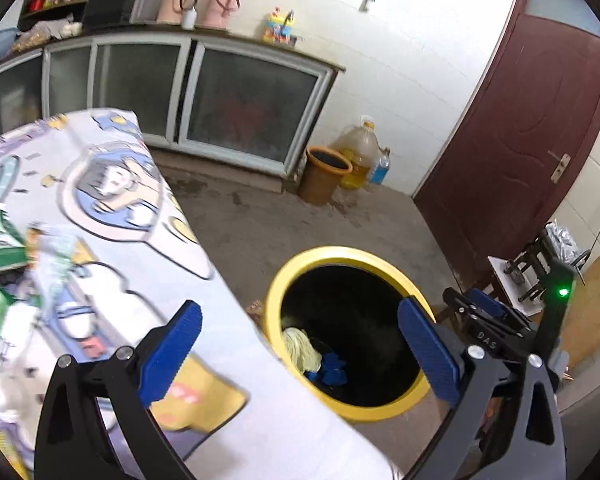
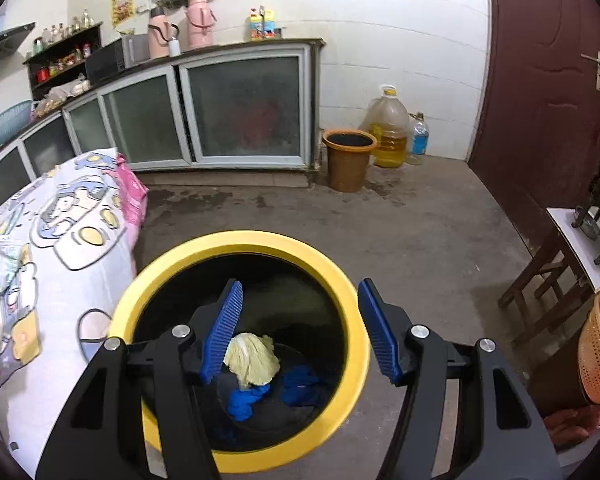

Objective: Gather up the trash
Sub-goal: 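Grasp the blue-yellow snack bag with the left tool while the right tool grasps a foil wrapper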

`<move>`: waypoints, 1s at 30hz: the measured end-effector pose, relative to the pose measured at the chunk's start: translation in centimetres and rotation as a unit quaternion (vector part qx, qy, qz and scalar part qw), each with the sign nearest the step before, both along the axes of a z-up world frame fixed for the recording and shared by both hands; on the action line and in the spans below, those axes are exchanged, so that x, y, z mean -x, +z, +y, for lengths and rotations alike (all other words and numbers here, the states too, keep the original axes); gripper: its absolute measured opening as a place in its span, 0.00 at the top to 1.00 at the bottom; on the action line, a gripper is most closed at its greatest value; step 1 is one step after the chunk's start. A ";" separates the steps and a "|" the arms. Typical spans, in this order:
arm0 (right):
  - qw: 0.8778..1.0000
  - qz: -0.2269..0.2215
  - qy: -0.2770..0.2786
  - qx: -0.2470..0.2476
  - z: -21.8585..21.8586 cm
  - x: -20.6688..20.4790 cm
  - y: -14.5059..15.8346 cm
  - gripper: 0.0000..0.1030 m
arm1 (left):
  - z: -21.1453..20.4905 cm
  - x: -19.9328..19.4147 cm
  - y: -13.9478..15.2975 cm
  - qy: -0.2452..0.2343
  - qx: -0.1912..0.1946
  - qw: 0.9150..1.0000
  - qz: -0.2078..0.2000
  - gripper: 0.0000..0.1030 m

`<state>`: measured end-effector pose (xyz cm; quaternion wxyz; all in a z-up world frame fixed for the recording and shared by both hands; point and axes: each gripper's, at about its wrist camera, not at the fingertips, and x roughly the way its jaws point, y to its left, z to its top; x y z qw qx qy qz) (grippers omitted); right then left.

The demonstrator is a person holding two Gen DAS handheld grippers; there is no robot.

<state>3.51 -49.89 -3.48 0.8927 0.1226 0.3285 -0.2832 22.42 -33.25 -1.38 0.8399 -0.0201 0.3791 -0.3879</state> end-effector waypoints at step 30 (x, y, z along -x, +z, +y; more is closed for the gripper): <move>0.931 -0.010 0.305 -0.199 24.3 -21.4 0.3 0.23 | 32.0 3.0 -3.7 0.229 -0.067 0.970 0.040 0.08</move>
